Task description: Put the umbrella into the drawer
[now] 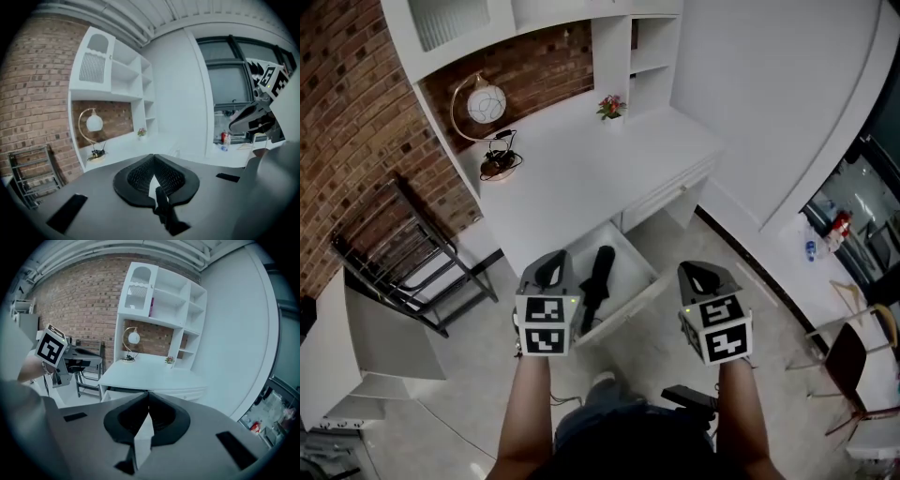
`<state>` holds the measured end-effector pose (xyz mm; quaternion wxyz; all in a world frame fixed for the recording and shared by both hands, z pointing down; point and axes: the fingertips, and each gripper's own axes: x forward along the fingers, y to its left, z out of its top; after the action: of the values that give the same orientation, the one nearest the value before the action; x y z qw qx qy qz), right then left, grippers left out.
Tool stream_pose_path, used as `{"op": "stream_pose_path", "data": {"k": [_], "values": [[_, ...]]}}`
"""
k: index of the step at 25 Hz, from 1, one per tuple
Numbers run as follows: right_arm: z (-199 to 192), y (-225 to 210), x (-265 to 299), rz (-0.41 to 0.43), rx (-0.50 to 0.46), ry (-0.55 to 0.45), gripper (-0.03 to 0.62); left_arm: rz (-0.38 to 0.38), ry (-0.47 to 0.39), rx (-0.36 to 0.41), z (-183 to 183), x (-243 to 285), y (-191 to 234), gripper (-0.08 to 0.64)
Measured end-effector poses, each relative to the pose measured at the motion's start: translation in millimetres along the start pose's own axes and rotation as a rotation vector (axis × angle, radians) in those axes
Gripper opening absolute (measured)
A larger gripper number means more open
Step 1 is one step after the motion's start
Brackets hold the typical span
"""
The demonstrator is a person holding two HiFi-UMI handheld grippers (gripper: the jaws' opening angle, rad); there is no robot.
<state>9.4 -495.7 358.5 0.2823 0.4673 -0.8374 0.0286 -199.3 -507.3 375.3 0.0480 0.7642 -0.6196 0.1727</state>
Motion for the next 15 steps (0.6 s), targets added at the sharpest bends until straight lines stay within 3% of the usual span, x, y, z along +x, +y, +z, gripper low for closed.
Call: {"op": "stream_pose_path", "data": {"k": [6, 15], "values": [[30.8, -19.3, -32.3, -0.056, -0.048, -0.11, 0.0, 0.052, -0.156, 0.032, 61.3, -28.0, -4.3, 0.002], [48.7, -31.6, -59.4, -0.126, -0.085, -0.173, 0.0, 0.126, -0.216, 0.031, 86.3, -53.2, 5.5, 0.002]]}}
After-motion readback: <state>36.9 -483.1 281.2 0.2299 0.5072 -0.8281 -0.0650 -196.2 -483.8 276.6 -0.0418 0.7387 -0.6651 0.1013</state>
